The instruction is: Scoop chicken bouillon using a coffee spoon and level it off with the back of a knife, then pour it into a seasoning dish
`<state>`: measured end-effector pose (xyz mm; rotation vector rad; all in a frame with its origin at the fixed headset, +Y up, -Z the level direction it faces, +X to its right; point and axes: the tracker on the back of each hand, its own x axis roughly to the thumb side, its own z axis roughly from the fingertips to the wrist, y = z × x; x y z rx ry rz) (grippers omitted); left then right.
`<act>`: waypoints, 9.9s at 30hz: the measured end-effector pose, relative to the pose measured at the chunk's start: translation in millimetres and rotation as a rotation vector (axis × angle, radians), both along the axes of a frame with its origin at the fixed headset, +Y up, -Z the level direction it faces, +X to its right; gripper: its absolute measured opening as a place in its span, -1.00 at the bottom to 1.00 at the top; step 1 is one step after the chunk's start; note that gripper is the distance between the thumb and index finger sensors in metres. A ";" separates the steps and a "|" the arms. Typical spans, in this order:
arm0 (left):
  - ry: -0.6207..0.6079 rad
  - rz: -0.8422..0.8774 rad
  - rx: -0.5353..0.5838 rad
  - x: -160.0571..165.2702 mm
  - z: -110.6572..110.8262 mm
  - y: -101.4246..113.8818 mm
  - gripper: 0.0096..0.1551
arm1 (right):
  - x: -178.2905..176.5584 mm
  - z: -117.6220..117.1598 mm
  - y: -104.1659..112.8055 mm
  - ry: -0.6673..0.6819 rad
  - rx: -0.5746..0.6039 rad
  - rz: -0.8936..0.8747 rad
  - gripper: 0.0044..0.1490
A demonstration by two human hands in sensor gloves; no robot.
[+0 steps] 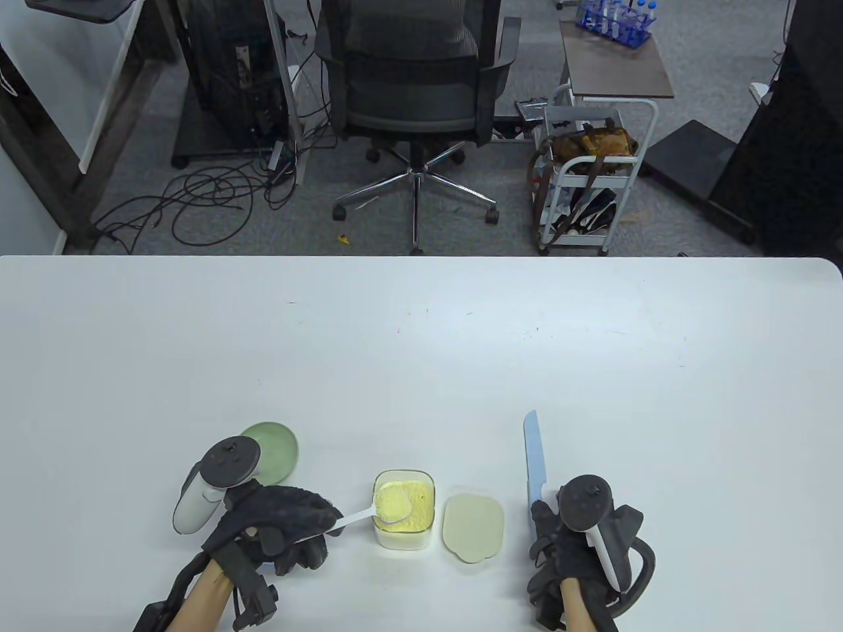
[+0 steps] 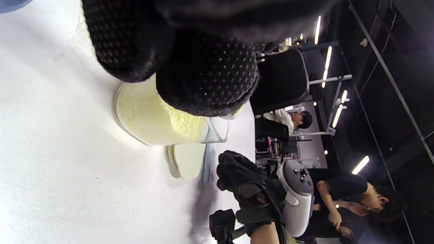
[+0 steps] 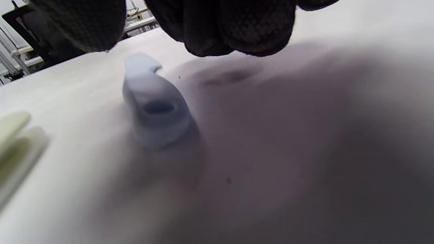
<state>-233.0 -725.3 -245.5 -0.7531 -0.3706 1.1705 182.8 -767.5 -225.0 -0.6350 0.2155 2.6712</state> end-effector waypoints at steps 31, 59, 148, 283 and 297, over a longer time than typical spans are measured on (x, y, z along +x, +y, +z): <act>0.055 0.002 0.015 1.9 2.9 -1.1 -0.55 | -16.5 -19.6 -7.7 0.034 -0.156 0.038 -0.39; 0.077 0.034 -0.004 6.1 5.6 -3.3 -0.55 | -126.3 28.5 63.7 0.746 0.011 -0.356 -0.44; 0.461 0.086 0.081 -106.1 12.9 7.9 -0.51 | -24.6 21.3 -0.3 0.344 0.283 -0.202 0.15; 0.062 -0.193 0.016 14.6 -1.3 -5.2 -0.52 | -118.3 -12.2 3.5 0.739 0.061 -0.612 0.25; 0.131 -0.029 0.014 4.2 4.3 -15.5 -0.51 | -116.8 -9.6 7.1 0.726 0.056 -0.581 0.25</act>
